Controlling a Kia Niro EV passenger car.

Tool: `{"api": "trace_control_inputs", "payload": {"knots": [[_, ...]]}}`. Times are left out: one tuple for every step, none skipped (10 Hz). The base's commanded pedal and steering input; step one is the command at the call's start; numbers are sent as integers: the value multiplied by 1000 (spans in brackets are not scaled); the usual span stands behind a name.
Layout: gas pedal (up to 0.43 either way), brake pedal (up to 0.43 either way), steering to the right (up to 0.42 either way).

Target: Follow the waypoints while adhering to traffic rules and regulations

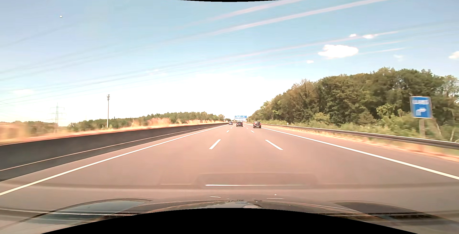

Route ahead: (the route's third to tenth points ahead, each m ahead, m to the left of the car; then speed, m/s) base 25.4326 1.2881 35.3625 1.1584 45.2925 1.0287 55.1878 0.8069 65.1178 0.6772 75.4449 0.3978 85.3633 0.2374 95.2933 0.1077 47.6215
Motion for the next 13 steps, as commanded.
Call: {"api": "trace_control_inputs", "payload": {"knots": [[713, 0, -4], [713, 0, -4], [713, 0, -4], [713, 0, -3], [713, 0, -2], [713, 0, -1], [713, 0, -1], [713, 0, -1], [713, 0, -1], [713, 0, -1], [713, 0, -1], [713, 0, -1], [713, 0, -1]]}}
